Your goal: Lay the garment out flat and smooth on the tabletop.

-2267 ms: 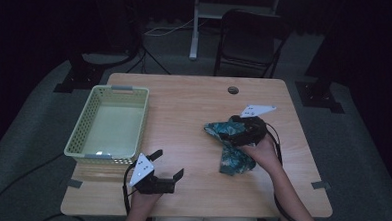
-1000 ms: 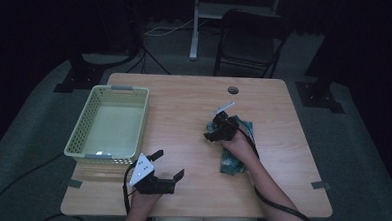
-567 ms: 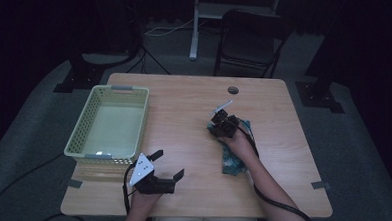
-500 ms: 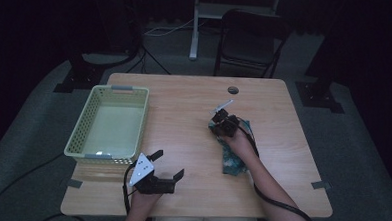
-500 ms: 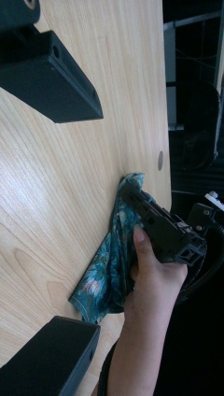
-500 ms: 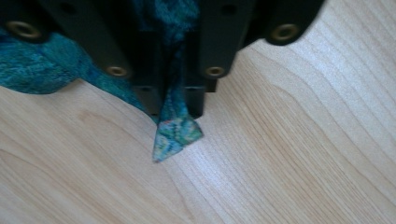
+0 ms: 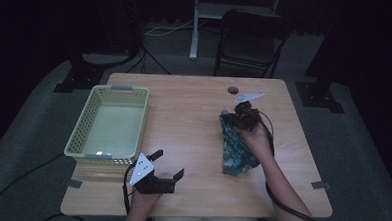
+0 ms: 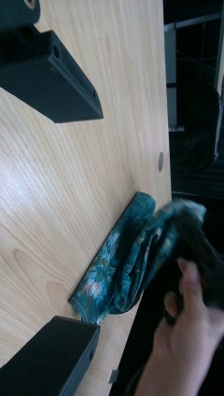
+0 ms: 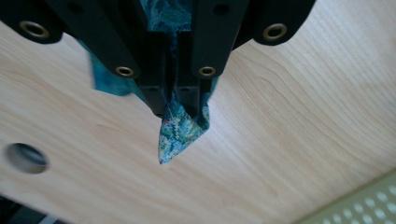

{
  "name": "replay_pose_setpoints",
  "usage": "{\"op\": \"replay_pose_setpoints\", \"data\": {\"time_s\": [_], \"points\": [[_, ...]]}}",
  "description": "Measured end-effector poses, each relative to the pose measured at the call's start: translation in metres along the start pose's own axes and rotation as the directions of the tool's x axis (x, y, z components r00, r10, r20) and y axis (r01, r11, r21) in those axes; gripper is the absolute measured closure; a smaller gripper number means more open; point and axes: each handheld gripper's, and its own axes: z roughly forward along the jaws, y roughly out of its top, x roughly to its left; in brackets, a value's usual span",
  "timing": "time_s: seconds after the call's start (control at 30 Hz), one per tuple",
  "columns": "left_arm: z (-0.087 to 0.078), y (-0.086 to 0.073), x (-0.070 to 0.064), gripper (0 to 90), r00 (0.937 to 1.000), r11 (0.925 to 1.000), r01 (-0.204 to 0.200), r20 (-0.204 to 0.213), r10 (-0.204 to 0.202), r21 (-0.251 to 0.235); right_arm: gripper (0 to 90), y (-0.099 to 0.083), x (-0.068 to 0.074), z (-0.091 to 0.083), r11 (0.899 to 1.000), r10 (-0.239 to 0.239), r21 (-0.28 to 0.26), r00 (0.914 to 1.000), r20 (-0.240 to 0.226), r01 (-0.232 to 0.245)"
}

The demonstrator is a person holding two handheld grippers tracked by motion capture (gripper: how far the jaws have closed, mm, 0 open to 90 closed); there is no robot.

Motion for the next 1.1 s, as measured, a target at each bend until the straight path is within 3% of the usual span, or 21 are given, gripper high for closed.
{"op": "replay_pose_setpoints", "data": {"time_s": [0.03, 0.13, 0.23, 0.27, 0.33, 0.37, 0.4, 0.5, 0.67, 0.7, 0.77, 0.8, 0.83, 0.87, 0.93, 0.97, 1.03, 1.07, 1.1], "points": [[0.0, 0.0, 0.0, 1.2, 1.0, 1.0, 0.0, -0.002, 0.0, 0.0, 86.0, -0.006, -0.007, -0.017, 0.999, 0.017, -0.032, 0.9995, 0.027, -0.016], [0.0, 0.0, 0.0, 1.2, 1.0, 1.0, 0.001, -0.001, -0.001, 0.0, 86.0, -0.012, -0.013, -0.027, 0.999, 0.031, -0.044, 0.9982, 0.051, -0.029], [0.0, 0.0, 0.0, 1.2, 1.0, 1.0, 0.001, -0.001, -0.001, 0.001, 86.0, -0.026, -0.027, -0.043, 0.994, 0.084, -0.07, 0.9943, 0.066, -0.079], [0.0, 0.0, 0.0, 1.2, 1.0, 1.0, 0.001, -0.003, -0.001, 0.001, 86.0, -0.036, -0.037, -0.052, 0.991, 0.115, -0.082, 0.9898, 0.085, -0.108], [0.0, 0.0, 0.0, 1.2, 1.0, 1.0, 0.003, -0.003, -0.003, 0.001, 86.0, -0.041, -0.042, -0.057, 0.988, 0.135, -0.088, 0.9864, 0.095, -0.126], [0.0, 0.0, 0.0, 1.2, 1.0, 1.0, 0.004, -0.004, -0.004, 0.001, 85.9, -0.052, -0.053, -0.064, 0.982, 0.17, -0.097, 0.9793, 0.11, -0.16], [0.0, 0.0, 0.0, 1.2, 1.0, 1.0, 0.004, -0.004, -0.004, 0.001, 85.9, -0.052, -0.053, -0.064, 0.982, 0.17, -0.097, 0.9793, 0.11, -0.16], [0.0, 0.0, 0.0, 1.2, 1.0, 1.0, 0.007, -0.005, -0.007, 0.002, 85.5, -0.067, -0.069, -0.073, 0.97, 0.229, -0.111, 0.9656, 0.124, -0.216], [0.0, 0.0, 0.001, 1.2, 0.9999, 1.0, 0.009, -0.007, -0.009, 0.004, 81.8, -0.089, -0.087, -0.081, 0.957, 0.284, -0.103, 0.9438, 0.168, -0.27], [0.0, 0.0, 0.001, 1.2, 0.9999, 0.9999, 0.009, -0.007, -0.009, 0.004, 79.4, -0.098, -0.092, -0.082, 0.951, 0.306, -0.102, 0.9341, 0.183, -0.292], [0.0, 0.0, 0.001, 1.2, 0.9999, 0.9999, 0.011, -0.005, -0.011, 0.002, 77.6, -0.103, -0.095, -0.082, 0.947, 0.319, -0.102, 0.9292, 0.187, -0.304], [0.0, 0.0, 0.002, 1.2, 0.9999, 0.9999, 0.012, -0.004, -0.011, 0.005, 76.2, -0.114, -0.1, -0.083, 0.939, 0.344, -0.094, 0.9186, 0.194, -0.332], [0.0, 0.0, 0.002, 1.2, 0.9999, 0.9999, 0.012, -0.004, -0.011, 0.005, 75.0, -0.119, -0.103, -0.083, 0.935, 0.353, -0.091, 0.9136, 0.201, -0.342], [0.0, 0.0, 0.002, 1.2, 0.9999, 0.9999, 0.014, -0.004, -0.014, 0.003, 75.0, -0.119, -0.103, -0.083, 0.935, 0.353, -0.091, 0.9136, 0.201, -0.342], [0.0, 0.0, 0.002, 1.2, 0.9999, 0.9999, 0.014, -0.004, -0.014, 0.003, 71.8, -0.13, -0.109, -0.085, 0.923, 0.384, -0.084, 0.8997, 0.208, -0.374], [0.0, 0.0, 0.002, 1.2, 0.9998, 0.9999, 0.017, -0.004, -0.017, 0.003, 65.9, -0.141, -0.114, -0.087, 0.914, 0.406, -0.081, 0.8853, 0.227, -0.398], [0.0, 0.0, 0.002, 1.2, 0.9998, 0.9998, 0.021, -0.004, -0.021, 0.003, 57.0, -0.152, -0.119, -0.089, 0.899, 0.436, -0.087, 0.8653, 0.247, -0.429], [0.0, 0.0, 0.002, 1.2, 0.9998, 0.9998, 0.021, -0.004, -0.021, 0.003, 57.0, -0.152, -0.119, -0.089, 0.899, 0.436, -0.087, 0.8653, 0.247, -0.429], [0.0, 0.0, 0.002, 1.2, 0.9997, 0.9997, 0.023, -0.005, -0.023, 0.003, 53.5, -0.157, -0.121, -0.09, 0.89, 0.454, -0.094, 0.8551, 0.251, -0.445]]}}
